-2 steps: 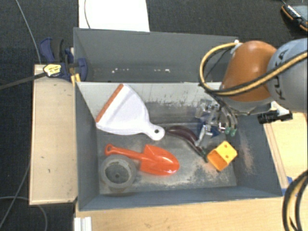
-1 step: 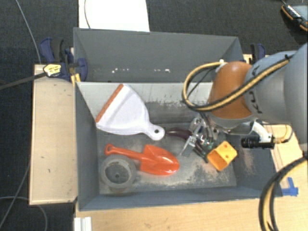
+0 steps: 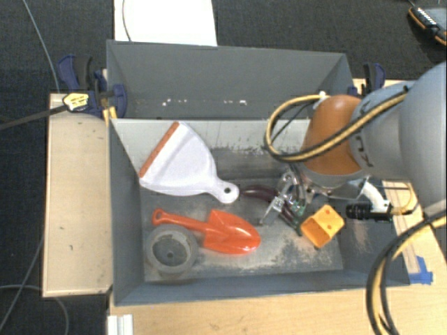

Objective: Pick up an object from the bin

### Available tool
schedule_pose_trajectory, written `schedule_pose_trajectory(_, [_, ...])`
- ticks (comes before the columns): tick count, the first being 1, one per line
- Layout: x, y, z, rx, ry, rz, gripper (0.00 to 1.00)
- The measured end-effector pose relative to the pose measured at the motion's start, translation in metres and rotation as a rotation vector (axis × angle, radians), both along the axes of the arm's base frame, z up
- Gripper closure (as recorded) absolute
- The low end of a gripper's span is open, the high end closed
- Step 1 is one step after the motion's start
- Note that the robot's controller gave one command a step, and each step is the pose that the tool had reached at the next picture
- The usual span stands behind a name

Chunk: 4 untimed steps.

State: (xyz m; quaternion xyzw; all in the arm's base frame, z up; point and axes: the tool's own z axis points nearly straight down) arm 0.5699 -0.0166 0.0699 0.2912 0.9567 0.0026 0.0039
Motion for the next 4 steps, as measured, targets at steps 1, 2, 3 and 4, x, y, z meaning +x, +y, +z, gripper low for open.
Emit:
schedule_pose_trajectory(1, [0.003,0.006,0.000,0.000,-0.001,-0.125,1.00])
schedule_pose_trajectory(2, [0.003,0.006,0.000,-0.001,-0.001,-0.124,1.00])
schedule_pose_trajectory(3, [0.003,0.006,0.004,0.000,-0.002,-0.124,1.00])
schedule_pose_trajectory(4, [0.003,0.006,0.017,0.000,-0.004,-0.122,1.00])
